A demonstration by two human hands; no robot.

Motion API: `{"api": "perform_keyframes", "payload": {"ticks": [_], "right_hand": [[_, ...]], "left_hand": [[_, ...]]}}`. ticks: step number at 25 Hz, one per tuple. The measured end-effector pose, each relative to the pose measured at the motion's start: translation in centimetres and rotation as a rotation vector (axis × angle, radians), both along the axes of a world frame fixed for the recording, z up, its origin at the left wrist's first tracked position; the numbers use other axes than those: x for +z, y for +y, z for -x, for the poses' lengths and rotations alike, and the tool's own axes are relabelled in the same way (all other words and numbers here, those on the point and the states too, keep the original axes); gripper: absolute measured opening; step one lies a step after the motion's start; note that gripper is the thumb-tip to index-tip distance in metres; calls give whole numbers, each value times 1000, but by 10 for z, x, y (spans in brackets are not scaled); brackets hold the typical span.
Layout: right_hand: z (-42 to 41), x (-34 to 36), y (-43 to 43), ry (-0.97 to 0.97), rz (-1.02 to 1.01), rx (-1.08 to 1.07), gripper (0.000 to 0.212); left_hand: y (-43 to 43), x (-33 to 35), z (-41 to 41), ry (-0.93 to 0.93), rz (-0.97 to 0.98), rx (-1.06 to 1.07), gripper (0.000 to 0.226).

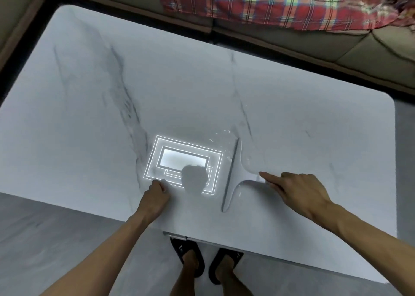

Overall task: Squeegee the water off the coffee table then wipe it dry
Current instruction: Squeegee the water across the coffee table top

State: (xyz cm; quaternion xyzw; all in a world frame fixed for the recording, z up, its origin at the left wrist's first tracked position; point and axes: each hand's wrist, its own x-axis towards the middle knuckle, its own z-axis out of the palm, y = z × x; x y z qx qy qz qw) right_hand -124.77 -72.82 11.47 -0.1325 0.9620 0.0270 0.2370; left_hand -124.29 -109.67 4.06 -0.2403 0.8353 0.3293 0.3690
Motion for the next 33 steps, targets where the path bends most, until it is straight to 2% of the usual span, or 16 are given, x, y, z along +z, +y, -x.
{"api": "perform_keyframes", "payload": {"ticks": [5, 9, 14, 19, 22, 25, 28, 30, 33], "right_hand": [[38, -25, -82, 10, 131, 160, 38], [72, -56, -120, 38, 140, 224, 39], [75, -52, -42, 42, 126, 91, 38], [72, -21, 49, 63, 18, -43, 42], [94, -14, 46, 47, 56, -8, 42], [132, -29, -3, 60, 164, 87, 38], [157, -48, -37, 59, 196, 146, 37], [167, -55, -24, 47, 185, 121, 38], [160, -47, 29, 25, 134, 24, 40]], "left_hand": [[-2, -1, 17, 73, 31, 83, 6], [-5, -5, 31, 97, 31, 105, 7], [15, -5, 39, 37, 4, 69, 3], [54, 0, 54, -11, -8, -54, 12], [64, 2, 62, 27, 60, -83, 9], [71, 0, 75, 81, 135, -60, 5], [77, -1, 90, 129, 170, -22, 11], [82, -5, 98, 155, 160, -13, 15], [96, -8, 111, 156, 132, -34, 7]]}}
